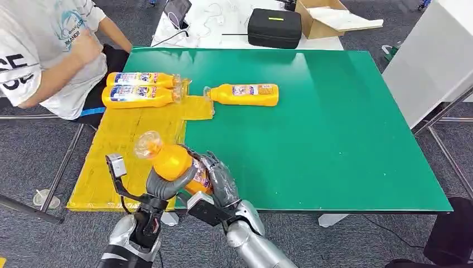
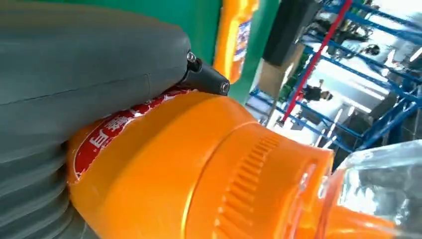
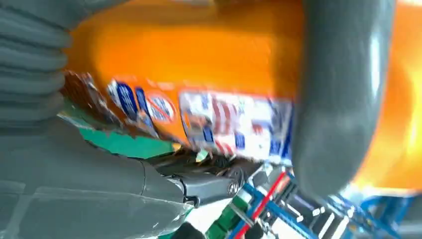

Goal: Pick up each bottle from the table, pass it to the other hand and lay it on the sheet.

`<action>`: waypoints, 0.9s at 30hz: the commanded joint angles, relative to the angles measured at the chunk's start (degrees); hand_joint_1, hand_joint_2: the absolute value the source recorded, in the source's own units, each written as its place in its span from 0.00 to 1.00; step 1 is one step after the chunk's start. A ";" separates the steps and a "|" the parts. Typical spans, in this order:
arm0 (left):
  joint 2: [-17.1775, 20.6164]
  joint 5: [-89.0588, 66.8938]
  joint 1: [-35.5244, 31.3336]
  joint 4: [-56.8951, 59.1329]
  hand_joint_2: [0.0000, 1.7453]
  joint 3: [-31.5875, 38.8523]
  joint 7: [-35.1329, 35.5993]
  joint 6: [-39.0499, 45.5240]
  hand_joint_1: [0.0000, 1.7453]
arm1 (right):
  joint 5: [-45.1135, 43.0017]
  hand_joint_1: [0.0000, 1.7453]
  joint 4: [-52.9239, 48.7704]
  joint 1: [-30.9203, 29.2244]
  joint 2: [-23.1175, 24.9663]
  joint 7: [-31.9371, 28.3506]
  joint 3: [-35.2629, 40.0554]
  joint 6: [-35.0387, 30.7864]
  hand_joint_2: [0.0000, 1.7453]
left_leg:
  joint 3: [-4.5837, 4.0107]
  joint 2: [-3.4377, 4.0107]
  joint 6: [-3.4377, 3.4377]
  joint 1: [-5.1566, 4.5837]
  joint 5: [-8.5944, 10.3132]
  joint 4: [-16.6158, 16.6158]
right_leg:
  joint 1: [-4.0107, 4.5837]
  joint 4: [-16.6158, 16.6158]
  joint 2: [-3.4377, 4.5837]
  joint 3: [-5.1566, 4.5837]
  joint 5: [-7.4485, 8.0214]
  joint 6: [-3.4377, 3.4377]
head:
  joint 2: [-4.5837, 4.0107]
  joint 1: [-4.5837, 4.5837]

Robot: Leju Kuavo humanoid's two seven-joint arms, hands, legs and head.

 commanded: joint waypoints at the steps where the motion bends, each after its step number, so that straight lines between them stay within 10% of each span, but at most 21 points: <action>1: 0.11 -2.70 -2.99 -1.03 1.00 5.27 -2.28 4.03 1.00 | -2.41 0.00 -15.03 4.82 -4.49 0.93 -5.68 0.79 0.00 | 0.16 -0.13 0.06 0.02 -0.03 -0.03 | 0.05 -0.06 -0.21 0.25 -0.07 -0.07 | 0.00 -0.02; 16: 0.54 -18.18 -11.31 7.07 1.00 15.04 -11.43 23.58 1.00 | -6.62 0.00 -35.33 11.25 -5.75 -3.83 -3.39 -4.59 0.00 | 0.41 0.18 0.08 0.02 -0.11 -0.02 | 0.08 -0.04 -0.16 0.46 -0.12 -0.14 | 0.00 -0.02; 27: 3.68 -34.43 -11.32 4.47 1.00 9.28 -12.63 34.80 1.00 | -9.40 0.00 -34.55 9.86 -6.17 -4.32 -2.57 -2.92 0.00 | 0.35 0.27 0.05 0.02 -0.09 -0.05 | 0.06 -0.07 -0.04 0.37 -0.07 -0.12 | 0.00 0.00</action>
